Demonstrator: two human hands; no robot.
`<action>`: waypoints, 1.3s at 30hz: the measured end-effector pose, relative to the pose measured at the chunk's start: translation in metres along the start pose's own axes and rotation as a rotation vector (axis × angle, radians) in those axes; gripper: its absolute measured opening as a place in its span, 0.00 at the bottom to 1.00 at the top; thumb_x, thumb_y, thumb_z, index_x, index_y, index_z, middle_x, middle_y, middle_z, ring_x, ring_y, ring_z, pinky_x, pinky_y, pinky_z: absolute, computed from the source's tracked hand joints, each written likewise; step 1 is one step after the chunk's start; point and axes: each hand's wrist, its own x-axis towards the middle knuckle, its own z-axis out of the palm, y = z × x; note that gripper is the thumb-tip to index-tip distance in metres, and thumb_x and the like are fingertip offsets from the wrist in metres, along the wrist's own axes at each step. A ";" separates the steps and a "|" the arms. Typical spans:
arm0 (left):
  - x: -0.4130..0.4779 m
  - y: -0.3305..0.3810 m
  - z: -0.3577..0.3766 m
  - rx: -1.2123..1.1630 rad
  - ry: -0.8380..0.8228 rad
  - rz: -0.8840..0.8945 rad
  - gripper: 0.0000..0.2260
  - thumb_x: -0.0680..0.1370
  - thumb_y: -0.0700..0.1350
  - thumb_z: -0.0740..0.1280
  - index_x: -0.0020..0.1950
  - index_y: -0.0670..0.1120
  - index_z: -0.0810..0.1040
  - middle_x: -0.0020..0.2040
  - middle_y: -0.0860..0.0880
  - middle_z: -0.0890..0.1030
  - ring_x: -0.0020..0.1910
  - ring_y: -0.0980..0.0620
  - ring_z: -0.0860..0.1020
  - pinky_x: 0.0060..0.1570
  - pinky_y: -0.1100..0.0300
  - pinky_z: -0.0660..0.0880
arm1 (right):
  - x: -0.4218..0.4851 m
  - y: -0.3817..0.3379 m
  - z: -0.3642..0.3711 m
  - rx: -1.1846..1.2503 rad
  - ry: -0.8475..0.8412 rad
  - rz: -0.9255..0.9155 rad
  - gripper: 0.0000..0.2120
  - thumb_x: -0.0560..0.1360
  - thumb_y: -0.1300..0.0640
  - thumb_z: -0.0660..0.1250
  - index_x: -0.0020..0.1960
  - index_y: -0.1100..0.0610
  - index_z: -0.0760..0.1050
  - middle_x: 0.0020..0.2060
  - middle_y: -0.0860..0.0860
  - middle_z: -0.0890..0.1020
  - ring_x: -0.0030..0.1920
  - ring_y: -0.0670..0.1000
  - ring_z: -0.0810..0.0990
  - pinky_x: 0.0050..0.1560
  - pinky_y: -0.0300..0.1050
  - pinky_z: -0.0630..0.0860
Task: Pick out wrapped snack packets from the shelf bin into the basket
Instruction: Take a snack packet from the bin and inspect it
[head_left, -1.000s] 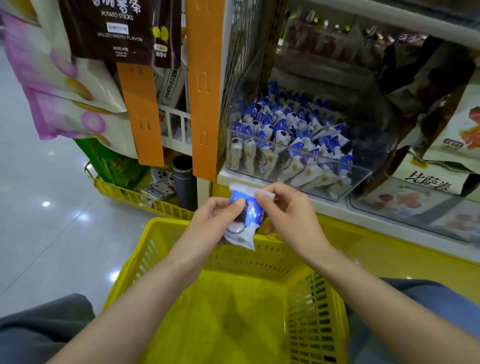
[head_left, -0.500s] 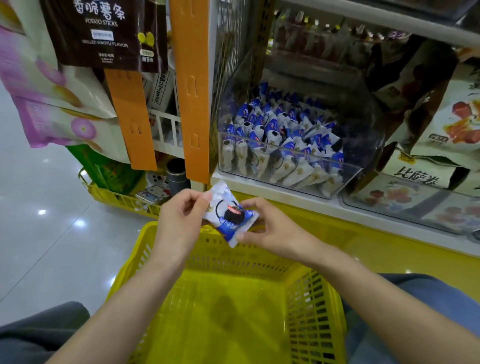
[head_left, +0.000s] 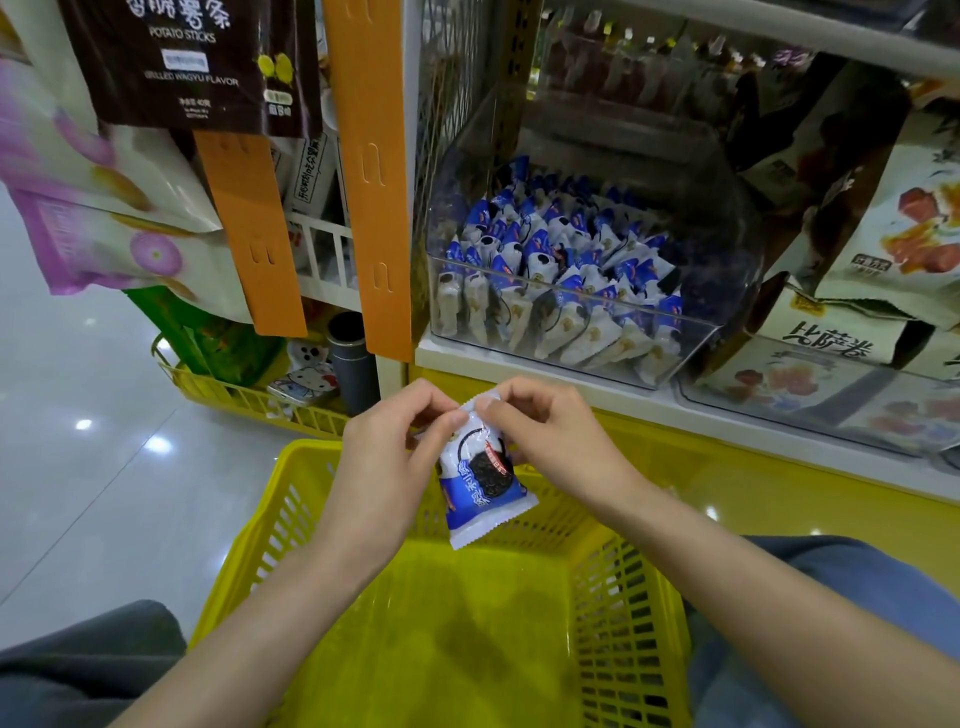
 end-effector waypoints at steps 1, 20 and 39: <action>0.000 0.000 0.000 0.012 0.001 0.013 0.07 0.76 0.40 0.67 0.38 0.49 0.76 0.36 0.55 0.78 0.34 0.60 0.74 0.33 0.71 0.68 | 0.000 0.000 0.000 0.014 -0.002 0.003 0.08 0.76 0.58 0.64 0.43 0.61 0.78 0.33 0.48 0.80 0.34 0.43 0.76 0.32 0.33 0.74; 0.014 -0.009 -0.009 -0.952 -0.111 -0.713 0.17 0.79 0.52 0.58 0.55 0.40 0.79 0.49 0.41 0.84 0.46 0.49 0.83 0.40 0.58 0.80 | -0.007 0.006 -0.004 -0.733 -0.018 -0.802 0.06 0.73 0.64 0.67 0.48 0.59 0.81 0.51 0.54 0.81 0.57 0.54 0.79 0.52 0.51 0.77; -0.002 -0.004 0.003 0.084 0.017 0.036 0.18 0.72 0.46 0.71 0.54 0.60 0.66 0.52 0.63 0.71 0.53 0.67 0.70 0.50 0.76 0.66 | -0.005 -0.002 0.005 0.374 -0.007 0.131 0.13 0.77 0.61 0.62 0.60 0.61 0.73 0.54 0.57 0.81 0.46 0.48 0.82 0.41 0.40 0.80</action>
